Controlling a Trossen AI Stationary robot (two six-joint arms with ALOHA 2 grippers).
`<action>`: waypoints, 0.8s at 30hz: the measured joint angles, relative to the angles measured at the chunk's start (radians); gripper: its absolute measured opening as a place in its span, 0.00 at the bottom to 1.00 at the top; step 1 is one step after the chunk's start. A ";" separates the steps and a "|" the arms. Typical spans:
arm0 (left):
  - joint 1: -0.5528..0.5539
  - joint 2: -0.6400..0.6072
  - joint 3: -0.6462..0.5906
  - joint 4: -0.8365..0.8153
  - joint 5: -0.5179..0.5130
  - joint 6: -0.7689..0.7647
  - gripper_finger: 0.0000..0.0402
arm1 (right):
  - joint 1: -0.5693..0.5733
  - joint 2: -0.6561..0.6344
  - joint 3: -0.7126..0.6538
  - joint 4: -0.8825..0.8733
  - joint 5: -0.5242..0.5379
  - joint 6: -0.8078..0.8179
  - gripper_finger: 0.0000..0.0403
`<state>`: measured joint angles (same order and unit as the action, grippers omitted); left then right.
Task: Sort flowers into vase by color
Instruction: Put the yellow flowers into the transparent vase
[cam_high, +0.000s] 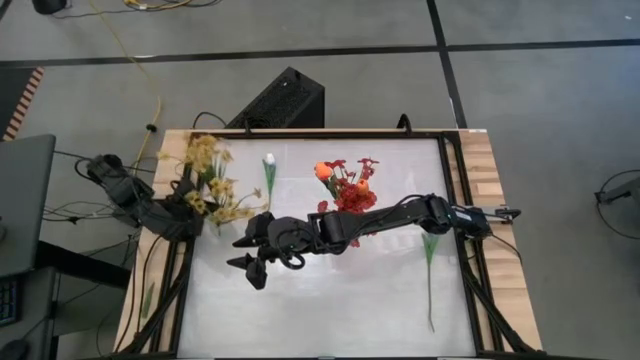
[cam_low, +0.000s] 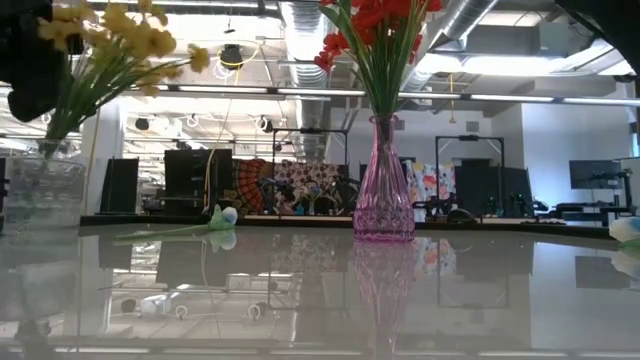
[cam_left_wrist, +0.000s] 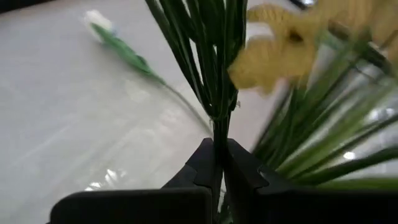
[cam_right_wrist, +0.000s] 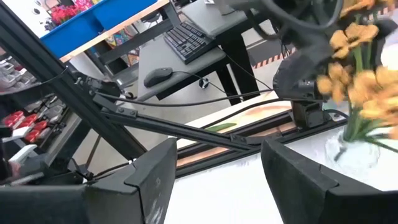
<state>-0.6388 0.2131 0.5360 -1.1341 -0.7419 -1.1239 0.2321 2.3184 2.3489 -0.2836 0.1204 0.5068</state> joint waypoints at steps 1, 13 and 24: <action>0.000 0.000 -0.025 0.039 0.001 0.009 0.00 | 0.000 0.000 0.000 0.000 0.000 0.000 0.65; -0.001 0.000 -0.164 0.284 -0.024 0.200 0.00 | 0.001 0.000 0.000 0.000 0.000 0.000 0.65; -0.001 0.000 -0.164 0.264 0.090 0.143 0.05 | -0.013 0.000 0.000 0.000 -0.008 -0.002 0.65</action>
<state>-0.6395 0.2131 0.3721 -0.8703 -0.6518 -0.9808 0.2189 2.3184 2.3489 -0.2832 0.1123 0.5049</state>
